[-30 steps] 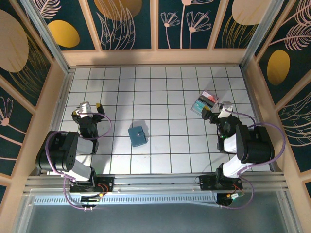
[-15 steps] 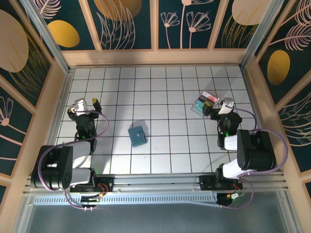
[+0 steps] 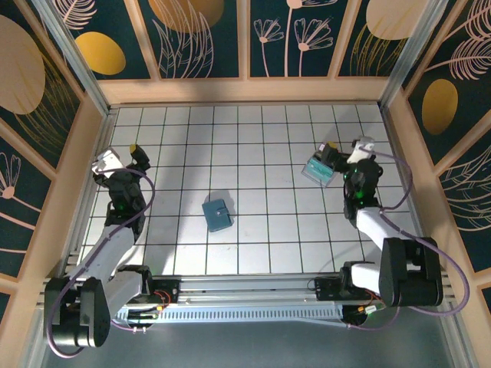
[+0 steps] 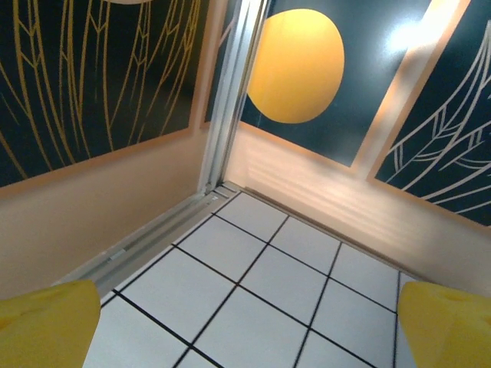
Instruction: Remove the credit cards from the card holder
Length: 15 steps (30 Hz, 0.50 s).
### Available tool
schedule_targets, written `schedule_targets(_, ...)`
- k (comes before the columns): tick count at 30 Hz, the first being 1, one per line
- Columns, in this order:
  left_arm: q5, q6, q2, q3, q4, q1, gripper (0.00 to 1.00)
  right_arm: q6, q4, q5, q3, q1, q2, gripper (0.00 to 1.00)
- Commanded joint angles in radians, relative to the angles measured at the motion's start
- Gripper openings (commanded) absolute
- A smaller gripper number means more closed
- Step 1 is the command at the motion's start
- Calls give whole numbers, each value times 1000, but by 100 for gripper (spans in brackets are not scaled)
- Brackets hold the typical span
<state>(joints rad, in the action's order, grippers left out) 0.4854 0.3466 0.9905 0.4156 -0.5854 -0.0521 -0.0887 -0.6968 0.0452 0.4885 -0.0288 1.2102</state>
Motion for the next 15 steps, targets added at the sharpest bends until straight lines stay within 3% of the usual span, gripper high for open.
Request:
schedule_targets(1, -91, 127, -40, 22, 171, 4, 99, -137, 319, 117, 113, -3, -13, 99)
schedule_targets(6, -209, 248, -58, 27, 240, 2, 99, -272, 545, 158, 204, 3, 11, 99)
schedule_targets(9, -210, 275, -69, 40, 304, -18, 99, -352, 619, 123, 219, 15, 28, 97)
schedule_targets(15, -210, 337, -42, 38, 318, -167, 99, -426, 618, 1, 206, 25, 97, 92)
